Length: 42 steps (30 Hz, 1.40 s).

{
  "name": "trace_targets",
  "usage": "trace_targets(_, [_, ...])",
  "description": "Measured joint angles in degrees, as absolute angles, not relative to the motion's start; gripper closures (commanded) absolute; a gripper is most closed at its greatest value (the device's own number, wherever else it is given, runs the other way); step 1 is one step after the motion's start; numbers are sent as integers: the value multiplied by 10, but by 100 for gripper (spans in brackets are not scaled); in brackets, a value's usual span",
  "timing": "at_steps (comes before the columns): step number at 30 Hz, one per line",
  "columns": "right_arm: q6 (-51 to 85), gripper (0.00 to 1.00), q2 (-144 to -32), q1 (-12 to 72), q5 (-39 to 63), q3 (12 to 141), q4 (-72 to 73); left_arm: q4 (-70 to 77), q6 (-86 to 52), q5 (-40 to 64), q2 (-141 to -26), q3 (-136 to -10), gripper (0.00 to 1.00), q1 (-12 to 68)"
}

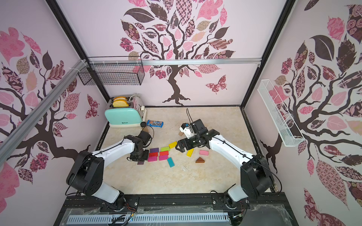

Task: Assemble a piece of candy with building blocks
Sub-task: Adjust the building block at the center of the board, then pick up the building block from the center of the board.

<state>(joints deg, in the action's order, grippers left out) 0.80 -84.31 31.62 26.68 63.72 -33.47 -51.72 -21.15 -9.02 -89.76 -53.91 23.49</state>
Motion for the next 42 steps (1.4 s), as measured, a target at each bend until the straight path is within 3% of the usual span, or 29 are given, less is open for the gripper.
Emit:
trace_targets(13, [-2, 1, -806, 316, 248, 637, -344, -522, -193, -135, -977, -626, 89, 203])
trace_targets(15, [-3, 1, -803, 316, 246, 637, -347, -522, -193, -133, -978, -631, 80, 200])
trace_targets(19, [-5, 1, -797, 315, 239, 637, -352, -521, -197, -113, -973, -632, 40, 197])
trace_targets(21, [-5, 1, -795, 313, 238, 637, -352, -523, -199, -101, -961, -633, 29, 194])
trace_targets(25, [-5, 1, -796, 313, 239, 637, -352, -526, -194, -85, -953, -676, 19, 176])
trace_targets(30, [3, 1, -798, 312, 241, 637, -351, -485, -197, -73, -993, -725, 15, 138])
trace_targets(42, [11, 1, -798, 312, 239, 637, -347, -420, -235, -78, -1109, -750, 23, 112])
